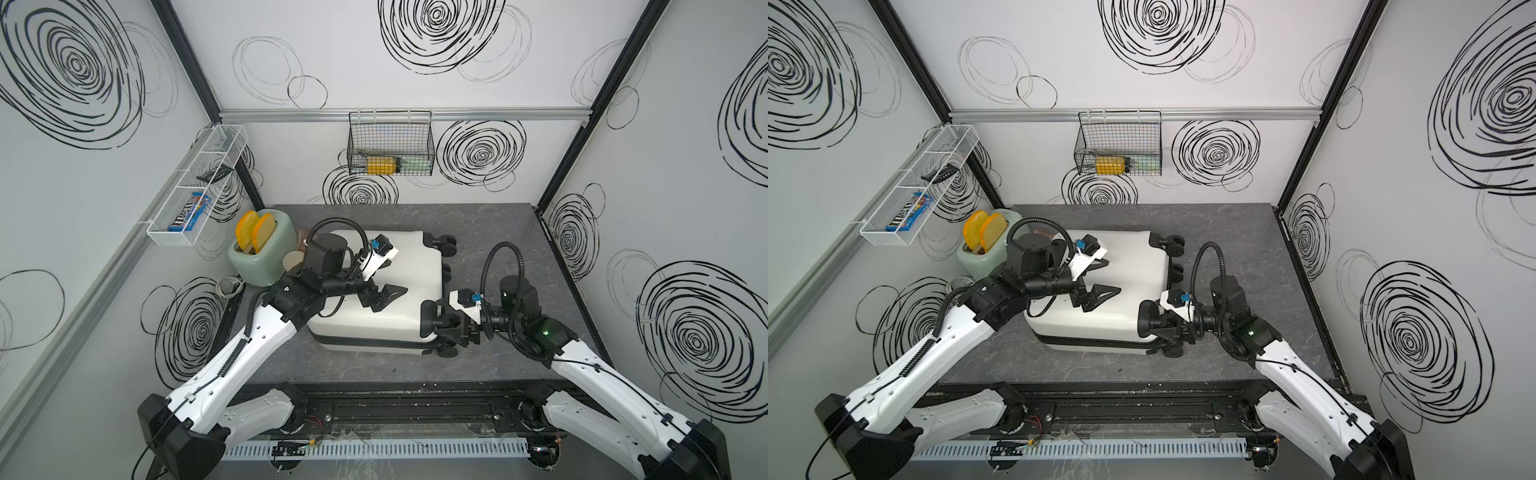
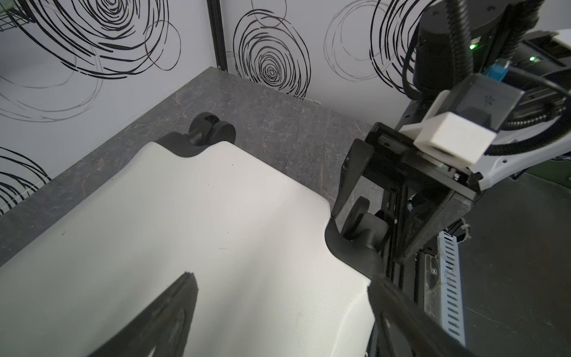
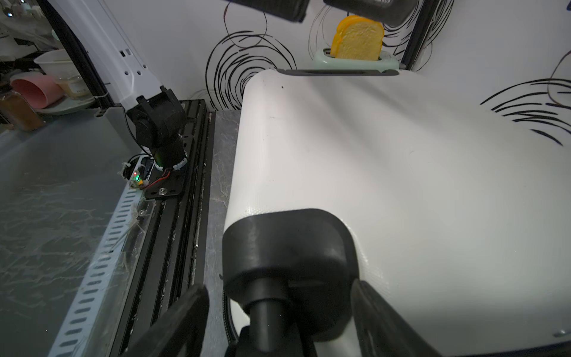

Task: Open the suitcase zippers
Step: Open the suitcase at the center of the board.

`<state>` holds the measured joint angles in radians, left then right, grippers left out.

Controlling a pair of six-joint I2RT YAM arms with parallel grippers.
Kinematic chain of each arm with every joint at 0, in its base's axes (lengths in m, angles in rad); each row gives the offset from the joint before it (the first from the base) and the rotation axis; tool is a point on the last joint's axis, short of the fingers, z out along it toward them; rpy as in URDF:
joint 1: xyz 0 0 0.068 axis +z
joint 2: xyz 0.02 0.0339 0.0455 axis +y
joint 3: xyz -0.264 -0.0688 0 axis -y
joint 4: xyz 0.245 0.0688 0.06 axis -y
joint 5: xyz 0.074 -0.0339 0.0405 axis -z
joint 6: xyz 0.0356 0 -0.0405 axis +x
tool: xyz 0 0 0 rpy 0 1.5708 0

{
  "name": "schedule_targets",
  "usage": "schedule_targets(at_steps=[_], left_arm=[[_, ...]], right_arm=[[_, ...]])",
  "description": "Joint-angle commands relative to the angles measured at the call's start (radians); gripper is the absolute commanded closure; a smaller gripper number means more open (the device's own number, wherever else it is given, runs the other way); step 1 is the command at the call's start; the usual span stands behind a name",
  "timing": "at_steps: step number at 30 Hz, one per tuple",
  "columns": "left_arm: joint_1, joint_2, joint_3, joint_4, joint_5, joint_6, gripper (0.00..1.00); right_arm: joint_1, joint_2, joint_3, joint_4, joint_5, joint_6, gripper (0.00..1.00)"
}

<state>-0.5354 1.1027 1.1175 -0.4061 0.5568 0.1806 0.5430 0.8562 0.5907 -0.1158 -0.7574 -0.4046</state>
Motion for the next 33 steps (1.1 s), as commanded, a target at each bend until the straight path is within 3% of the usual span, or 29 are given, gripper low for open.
schedule_targets(at_steps=[1, 8, 13, 16, 20, 26, 33], left_arm=[[0.01, -0.02, -0.018, 0.059, 0.02, -0.012, 0.1], [0.021, -0.029, -0.03, 0.067, 0.016, -0.012, 0.11], [0.031, -0.039, -0.021, 0.06, 0.009, -0.011, 0.12], [0.034, -0.046, 0.002, 0.049, -0.005, -0.033, 0.12], [0.037, -0.058, 0.044, 0.029, -0.06, -0.083, 0.12], [0.055, -0.088, 0.095, -0.019, -0.168, -0.157, 0.11], [0.091, -0.127, 0.11, -0.057, -0.28, -0.286, 0.1]], right_arm=[[-0.002, 0.003, 0.036, -0.122, 0.087, -0.081, 0.24], [-0.002, 0.012, 0.054, -0.2, 0.167, -0.095, 0.3], [-0.002, 0.001, 0.073, -0.204, 0.181, -0.075, 0.54], [-0.007, -0.027, 0.113, -0.151, 0.189, 0.021, 0.73], [-0.025, -0.069, 0.168, -0.06, 0.118, 0.132, 0.89], [-0.094, -0.104, 0.257, 0.012, 0.118, 0.361, 1.0], [-0.196, -0.154, 0.309, 0.097, 0.115, 0.632, 1.0]])
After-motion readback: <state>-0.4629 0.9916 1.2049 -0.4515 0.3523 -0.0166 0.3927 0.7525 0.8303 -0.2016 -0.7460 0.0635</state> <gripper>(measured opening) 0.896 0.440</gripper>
